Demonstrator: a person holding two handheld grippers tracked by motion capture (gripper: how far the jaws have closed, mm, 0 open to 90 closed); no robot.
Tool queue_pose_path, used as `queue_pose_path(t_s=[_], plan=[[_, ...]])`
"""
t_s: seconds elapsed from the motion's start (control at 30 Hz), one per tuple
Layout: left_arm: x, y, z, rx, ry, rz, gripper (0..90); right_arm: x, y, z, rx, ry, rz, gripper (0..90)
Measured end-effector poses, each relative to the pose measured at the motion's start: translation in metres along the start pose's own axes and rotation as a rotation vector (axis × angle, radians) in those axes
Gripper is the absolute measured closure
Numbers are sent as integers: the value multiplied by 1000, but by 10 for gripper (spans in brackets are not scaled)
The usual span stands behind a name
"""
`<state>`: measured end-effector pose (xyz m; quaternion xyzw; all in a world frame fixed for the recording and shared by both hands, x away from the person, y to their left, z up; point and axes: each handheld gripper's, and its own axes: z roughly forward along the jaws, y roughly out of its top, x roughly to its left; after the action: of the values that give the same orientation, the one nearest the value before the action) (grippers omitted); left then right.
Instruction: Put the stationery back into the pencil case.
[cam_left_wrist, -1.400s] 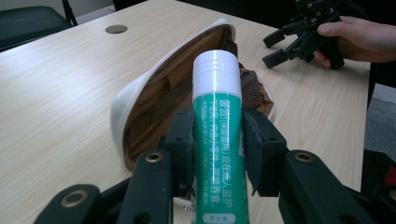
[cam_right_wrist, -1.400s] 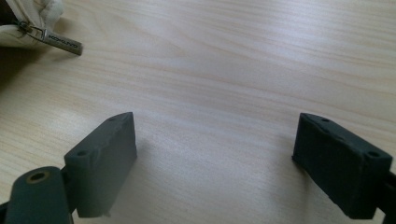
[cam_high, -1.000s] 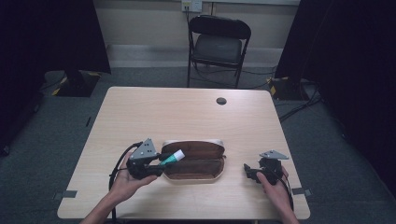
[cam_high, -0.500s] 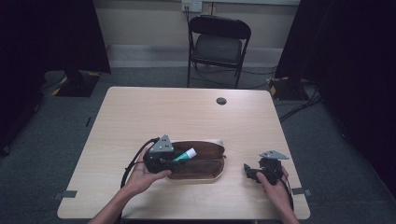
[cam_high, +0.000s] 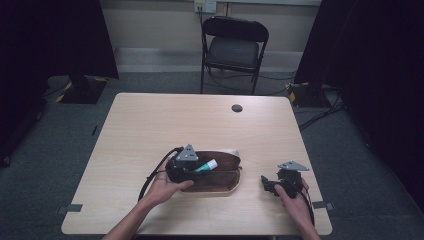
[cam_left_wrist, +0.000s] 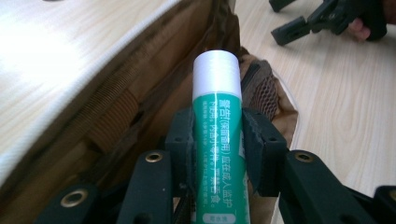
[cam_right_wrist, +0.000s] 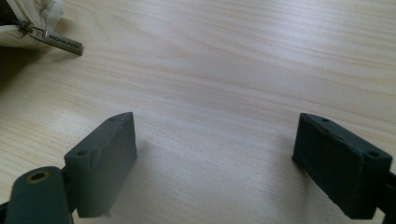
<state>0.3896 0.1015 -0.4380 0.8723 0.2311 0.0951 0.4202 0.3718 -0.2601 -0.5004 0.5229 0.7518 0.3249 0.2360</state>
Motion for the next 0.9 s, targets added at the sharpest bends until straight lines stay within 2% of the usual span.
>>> queue_pose_path(t_s=[0.13,0.2,0.37,0.47,0.5,0.53,0.6,0.63,0.7,0.73,0.77,0.8,0.83,0.9], plan=[[4,-1,6,16,20,-4,659,0,0,0,0,0,0,122],[4,-1,8,7,13,-13,658,0,0,0,0,0,0,122],[3,2,11,31,35,24,658,0,0,0,0,0,0,122],[5,2,12,15,40,16,656,0,0,0,0,0,0,123],[9,1,13,20,38,-7,656,0,0,0,0,0,0,123],[10,0,14,23,39,-11,655,0,0,0,0,0,0,123],[11,0,15,30,38,-7,652,0,0,0,0,0,0,123],[11,0,15,-1,35,-17,650,0,0,0,0,0,0,123],[12,1,11,-30,17,-28,639,0,0,0,0,0,0,123],[12,2,10,-30,22,-22,633,0,0,0,0,0,0,123],[11,3,8,-8,26,-12,628,0,0,0,0,0,0,123],[11,3,8,-8,26,-12,626,0,0,0,0,0,0,123],[12,5,5,-29,15,-16,619,0,0,0,0,0,0,122],[12,6,2,-26,17,-15,614,0,0,0,0,0,0,123]])
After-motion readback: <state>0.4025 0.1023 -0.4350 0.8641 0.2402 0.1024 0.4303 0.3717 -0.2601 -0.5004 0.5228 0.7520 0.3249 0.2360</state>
